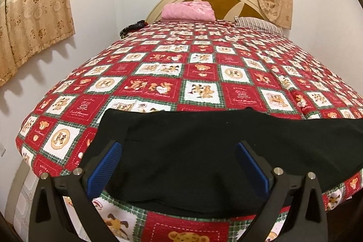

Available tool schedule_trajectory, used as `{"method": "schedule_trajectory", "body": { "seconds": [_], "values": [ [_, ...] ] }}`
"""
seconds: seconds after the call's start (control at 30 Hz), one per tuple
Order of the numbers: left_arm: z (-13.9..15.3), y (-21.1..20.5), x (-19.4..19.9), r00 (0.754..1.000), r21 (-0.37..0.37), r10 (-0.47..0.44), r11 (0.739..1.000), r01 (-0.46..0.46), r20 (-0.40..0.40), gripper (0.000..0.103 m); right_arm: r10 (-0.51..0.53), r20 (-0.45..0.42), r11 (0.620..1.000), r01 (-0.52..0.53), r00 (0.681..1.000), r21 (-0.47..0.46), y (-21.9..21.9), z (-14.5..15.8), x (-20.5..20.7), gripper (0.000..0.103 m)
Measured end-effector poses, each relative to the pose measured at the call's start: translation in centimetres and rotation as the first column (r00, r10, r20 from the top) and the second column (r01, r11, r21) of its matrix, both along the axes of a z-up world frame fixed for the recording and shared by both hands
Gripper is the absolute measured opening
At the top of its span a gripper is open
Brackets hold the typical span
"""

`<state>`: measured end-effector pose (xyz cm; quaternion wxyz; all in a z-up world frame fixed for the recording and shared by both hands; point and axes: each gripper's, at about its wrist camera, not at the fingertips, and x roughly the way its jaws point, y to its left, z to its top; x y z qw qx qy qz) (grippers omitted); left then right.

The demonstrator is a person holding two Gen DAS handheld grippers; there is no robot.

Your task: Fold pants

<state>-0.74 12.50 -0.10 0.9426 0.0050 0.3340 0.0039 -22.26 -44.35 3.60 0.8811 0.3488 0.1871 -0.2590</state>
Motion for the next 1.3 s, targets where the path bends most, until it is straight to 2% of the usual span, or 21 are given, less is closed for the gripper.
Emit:
{"method": "schedule_trajectory", "body": {
  "seconds": [0.13,0.37,0.4,0.47,0.53,0.63,0.83,0.9,0.97,1.17,1.23,1.3],
  "values": [
    [-0.1,0.1,0.0,1.000,0.005,0.005,1.000,-0.005,-0.006,0.103,0.004,-0.055,0.999,-0.002,0.998,0.042,-0.3,-1.6,1.5,0.002],
    [-0.4,0.8,0.3,0.999,-0.004,0.028,1.000,-0.028,-0.027,0.103,0.010,-0.038,0.998,-0.007,0.999,0.066,-0.4,-2.6,1.7,0.005],
    [-0.5,0.8,0.3,0.999,-0.006,0.028,1.000,-0.029,-0.029,0.103,0.016,-0.033,0.997,-0.013,0.999,0.070,-0.4,-2.5,1.6,0.009],
    [-0.6,0.7,0.3,0.999,-0.009,0.025,1.000,-0.026,-0.031,0.103,0.029,-0.011,0.997,-0.029,1.000,0.069,-0.1,-2.2,1.4,0.038],
    [-0.8,0.5,0.3,0.999,-0.005,0.020,1.000,-0.020,-0.035,0.103,0.007,-0.012,1.000,-0.007,1.000,0.023,0.7,-1.6,1.1,0.047],
    [-0.9,0.2,0.2,0.999,-0.001,0.012,1.000,-0.012,-0.041,0.103,-0.030,-0.056,0.998,0.027,0.998,-0.051,1.1,-1.2,1.8,0.047],
    [-0.6,0.5,0.1,0.999,-0.002,0.021,1.000,-0.021,-0.031,0.103,-0.022,-0.101,0.996,0.012,0.995,-0.093,0.9,-1.3,3.9,0.047],
    [-0.5,0.7,0.1,0.999,-0.006,0.025,1.000,-0.025,-0.029,0.103,-0.024,-0.123,0.994,0.011,0.992,-0.104,1.0,-1.3,4.4,0.043],
    [-0.5,0.7,0.0,0.999,-0.006,0.027,1.000,-0.027,-0.029,0.103,-0.005,-0.149,0.995,-0.011,0.989,-0.104,1.0,-1.4,4.7,0.005],
    [-0.2,0.2,0.1,1.000,0.004,0.009,1.000,-0.009,-0.021,0.103,-0.013,-0.123,0.984,-0.009,0.992,-0.176,1.5,0.6,1.9,0.005],
    [-0.1,0.0,0.1,1.000,0.003,0.001,1.000,-0.001,-0.017,0.103,-0.013,-0.113,0.990,-0.003,0.994,-0.140,0.5,0.6,0.9,0.005],
    [0.0,-0.2,0.2,1.000,0.001,-0.006,1.000,0.006,-0.017,0.103,-0.011,-0.140,0.996,-0.002,0.990,-0.087,-0.5,-0.6,0.7,0.005]
  ]
}}
